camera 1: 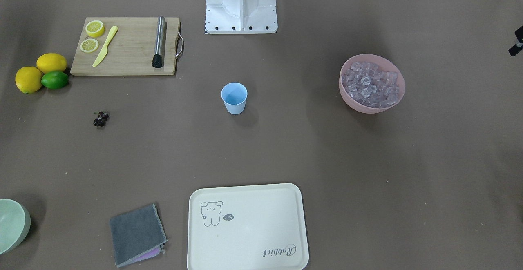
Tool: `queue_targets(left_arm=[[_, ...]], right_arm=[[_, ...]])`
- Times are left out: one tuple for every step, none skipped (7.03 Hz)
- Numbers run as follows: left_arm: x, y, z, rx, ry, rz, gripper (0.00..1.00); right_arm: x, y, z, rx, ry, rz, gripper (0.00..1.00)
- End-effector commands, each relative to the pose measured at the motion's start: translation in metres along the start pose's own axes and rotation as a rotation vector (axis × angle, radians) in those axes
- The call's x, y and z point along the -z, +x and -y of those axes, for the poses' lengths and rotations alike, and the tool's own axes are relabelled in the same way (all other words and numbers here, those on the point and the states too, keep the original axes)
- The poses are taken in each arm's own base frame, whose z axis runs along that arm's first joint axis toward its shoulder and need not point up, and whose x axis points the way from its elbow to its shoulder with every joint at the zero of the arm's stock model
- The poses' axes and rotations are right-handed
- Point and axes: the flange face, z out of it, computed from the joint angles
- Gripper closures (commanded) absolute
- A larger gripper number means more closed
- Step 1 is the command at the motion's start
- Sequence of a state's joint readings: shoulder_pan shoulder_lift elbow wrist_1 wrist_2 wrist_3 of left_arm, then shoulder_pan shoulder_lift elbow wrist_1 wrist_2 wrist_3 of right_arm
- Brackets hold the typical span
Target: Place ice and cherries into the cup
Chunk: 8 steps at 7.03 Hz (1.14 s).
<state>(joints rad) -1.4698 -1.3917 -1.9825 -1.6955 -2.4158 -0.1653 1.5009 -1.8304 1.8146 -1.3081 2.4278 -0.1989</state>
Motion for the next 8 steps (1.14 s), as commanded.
queue_targets(left_arm=[[-0.019,0.066,0.024,0.118,-0.028,-0.027,0.03],[-0.035,0.110,0.031,0.190,-0.044,-0.017,0.12],[-0.046,0.154,0.030,0.252,-0.030,0.012,0.12],[-0.054,0.195,0.028,0.287,-0.038,-0.006,0.03],[-0.072,0.238,0.017,0.288,-0.039,0.012,0.02],[-0.106,0.297,0.012,0.338,-0.023,0.038,0.03],[-0.131,0.323,0.008,0.326,-0.048,0.041,0.08],[-0.146,0.319,0.011,0.333,-0.060,0.061,0.20]], right_arm=[[0.000,-0.005,-0.001,0.023,0.021,0.015,0.00],[-0.002,-0.005,-0.002,0.011,0.019,0.030,0.00],[-0.003,-0.005,-0.002,0.012,0.018,0.029,0.00],[-0.006,-0.006,-0.002,0.014,0.010,0.029,0.00],[-0.011,-0.003,-0.004,0.000,0.000,0.031,0.00],[-0.014,-0.004,-0.004,0.005,-0.008,0.026,0.01],[-0.016,-0.004,-0.004,0.006,-0.012,0.028,0.01],[-0.017,-0.003,-0.005,0.005,-0.015,0.028,0.01]])
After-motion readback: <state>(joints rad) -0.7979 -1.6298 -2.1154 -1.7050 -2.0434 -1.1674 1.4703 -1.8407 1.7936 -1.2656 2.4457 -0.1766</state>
